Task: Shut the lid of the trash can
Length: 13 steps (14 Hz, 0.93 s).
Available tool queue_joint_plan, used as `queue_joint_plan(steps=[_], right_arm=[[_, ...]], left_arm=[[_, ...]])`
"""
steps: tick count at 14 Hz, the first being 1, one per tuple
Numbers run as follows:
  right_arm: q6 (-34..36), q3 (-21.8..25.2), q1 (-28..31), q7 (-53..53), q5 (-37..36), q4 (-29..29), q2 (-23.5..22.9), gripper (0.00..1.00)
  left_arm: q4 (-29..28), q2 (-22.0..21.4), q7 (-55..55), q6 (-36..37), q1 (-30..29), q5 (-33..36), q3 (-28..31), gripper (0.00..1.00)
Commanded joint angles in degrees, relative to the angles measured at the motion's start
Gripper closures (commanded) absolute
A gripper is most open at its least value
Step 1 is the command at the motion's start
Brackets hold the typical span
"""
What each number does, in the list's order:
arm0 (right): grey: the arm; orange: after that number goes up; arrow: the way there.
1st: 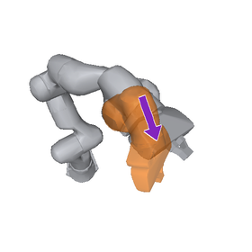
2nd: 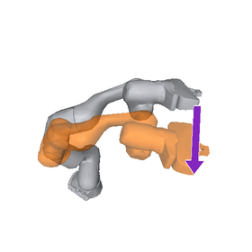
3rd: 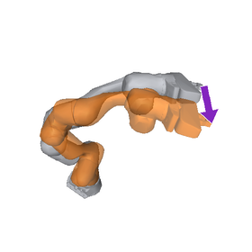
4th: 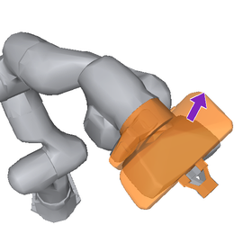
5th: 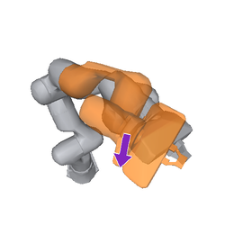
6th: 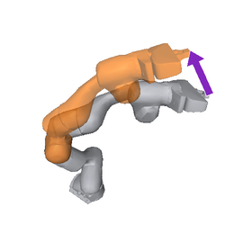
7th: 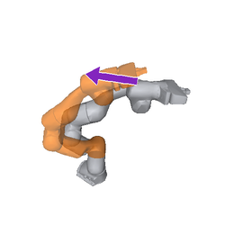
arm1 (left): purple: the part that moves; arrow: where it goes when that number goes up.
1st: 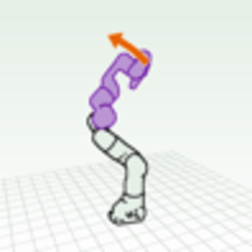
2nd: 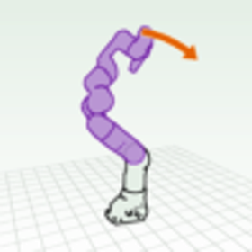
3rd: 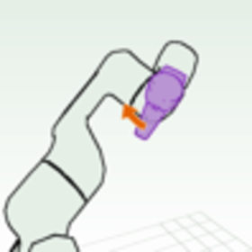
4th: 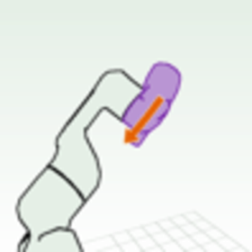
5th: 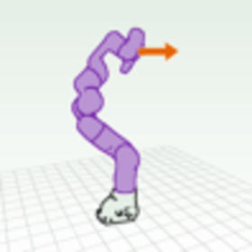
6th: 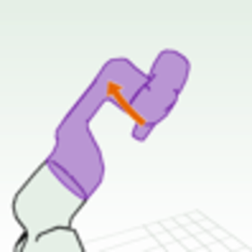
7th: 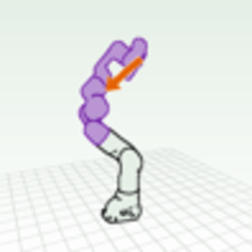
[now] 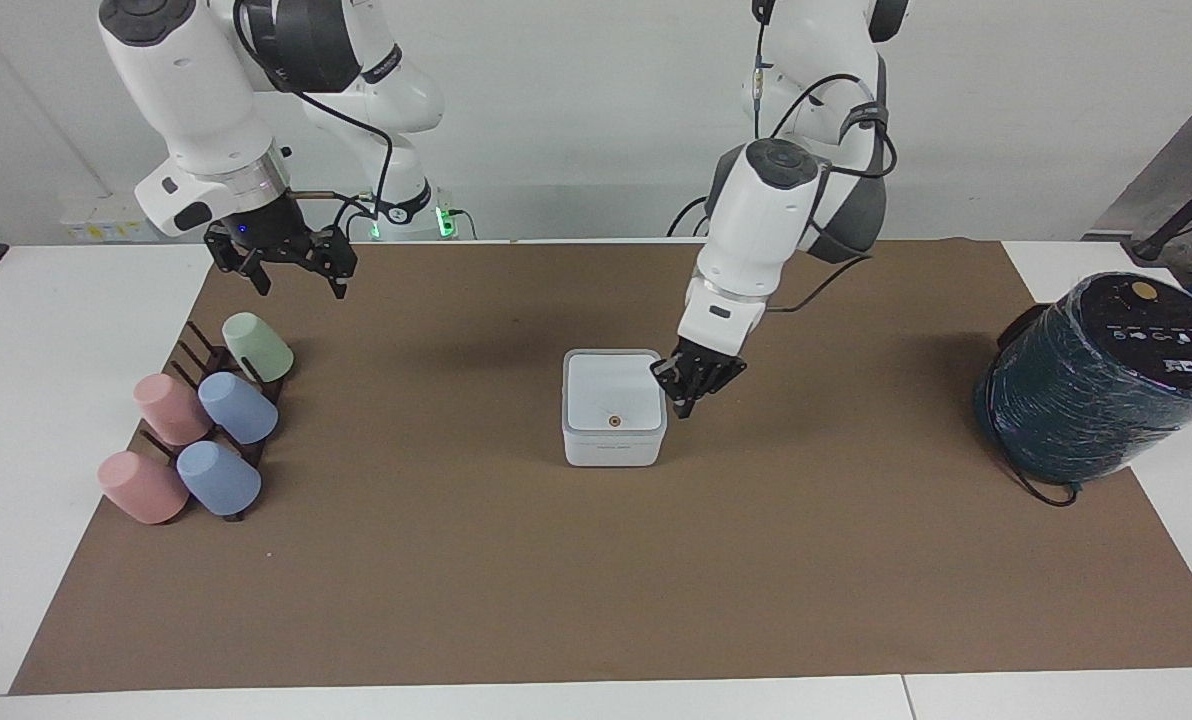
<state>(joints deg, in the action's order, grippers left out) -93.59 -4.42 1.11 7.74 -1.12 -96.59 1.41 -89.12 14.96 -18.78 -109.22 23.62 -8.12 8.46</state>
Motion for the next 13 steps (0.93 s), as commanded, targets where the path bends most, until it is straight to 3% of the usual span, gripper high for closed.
queue_joint_plan(steps=[1,6,7,9,10,13], right_arm=[[0.25,-0.32,0.39,0.70,0.24,-0.62,0.61,0.00],[0.34,-0.32,0.39,0.70,0.24,-0.62,0.61,0.00],[0.25,-0.32,0.39,0.70,0.24,-0.62,0.61,0.00],[0.25,-0.23,0.39,0.70,0.24,-0.62,0.61,0.00],[0.25,-0.23,0.39,0.70,0.24,-0.62,0.61,0.00],[0.25,-0.32,0.39,0.70,0.24,-0.62,0.61,0.00]], left_arm=[[1.41,-1.51,9.60,4.89,-5.94,1.43,-0.55,0.85],[1.23,-3.98,19.64,6.48,-13.59,2.32,-0.64,0.64],[1.23,-4.32,19.92,6.48,-13.86,2.41,-0.64,0.51],[1.23,-4.50,19.92,6.48,-13.87,2.41,-0.64,0.14],[1.23,-5.03,19.92,6.48,-13.87,2.93,-0.64,0.03],[1.32,-6.35,20.09,7.35,-13.60,6.18,-0.73,0.00]])
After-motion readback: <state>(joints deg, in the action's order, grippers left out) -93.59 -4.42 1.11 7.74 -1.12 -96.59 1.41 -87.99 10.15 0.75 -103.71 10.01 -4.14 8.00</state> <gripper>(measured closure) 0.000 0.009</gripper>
